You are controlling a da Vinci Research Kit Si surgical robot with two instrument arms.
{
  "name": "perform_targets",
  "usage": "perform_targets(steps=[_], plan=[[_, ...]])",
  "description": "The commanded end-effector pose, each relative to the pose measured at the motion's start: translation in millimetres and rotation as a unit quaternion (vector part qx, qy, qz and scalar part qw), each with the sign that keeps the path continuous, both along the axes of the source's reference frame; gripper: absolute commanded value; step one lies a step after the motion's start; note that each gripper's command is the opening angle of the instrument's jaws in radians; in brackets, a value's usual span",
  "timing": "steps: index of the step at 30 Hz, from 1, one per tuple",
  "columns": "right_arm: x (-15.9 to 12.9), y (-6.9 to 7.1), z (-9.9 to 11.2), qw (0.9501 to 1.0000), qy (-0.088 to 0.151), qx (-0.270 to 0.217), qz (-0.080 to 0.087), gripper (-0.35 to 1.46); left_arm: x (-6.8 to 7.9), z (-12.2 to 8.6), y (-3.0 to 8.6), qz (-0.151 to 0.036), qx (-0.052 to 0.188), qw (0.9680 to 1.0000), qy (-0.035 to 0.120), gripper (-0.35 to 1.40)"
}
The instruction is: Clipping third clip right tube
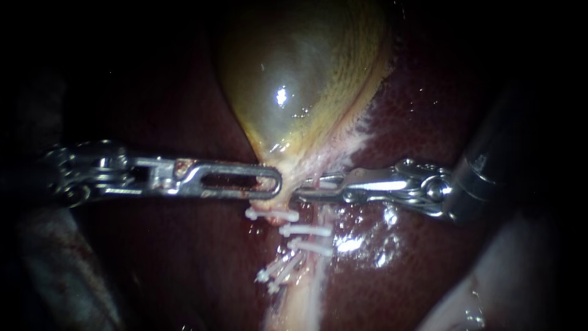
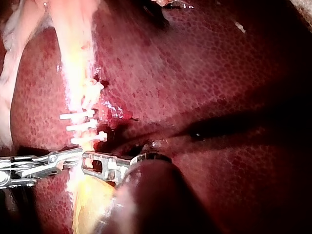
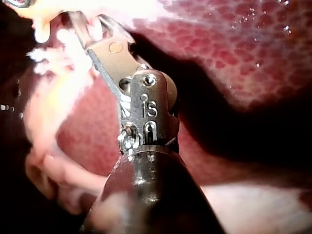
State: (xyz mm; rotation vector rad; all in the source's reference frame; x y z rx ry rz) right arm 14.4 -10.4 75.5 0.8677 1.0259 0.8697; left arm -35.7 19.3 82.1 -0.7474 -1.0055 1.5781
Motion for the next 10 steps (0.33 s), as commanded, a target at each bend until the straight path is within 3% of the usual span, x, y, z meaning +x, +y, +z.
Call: perform_targets(steps=[1, 10], plan=[[0.0, -0.1, 0.1, 1.0000, -0.001, 0.003, 0.001, -0.35, 0.0, 0.0, 0.0, 0.000, 0.000, 1.0000, 0.000, -0.35], [0.0, -0.3, 0.0, 1.0000, -0.001, 0.005, 0.002, -0.35, 0.0, 0.0, 0.0, 0.000, 0.000, 1.0000, 0.000, -0.35]])
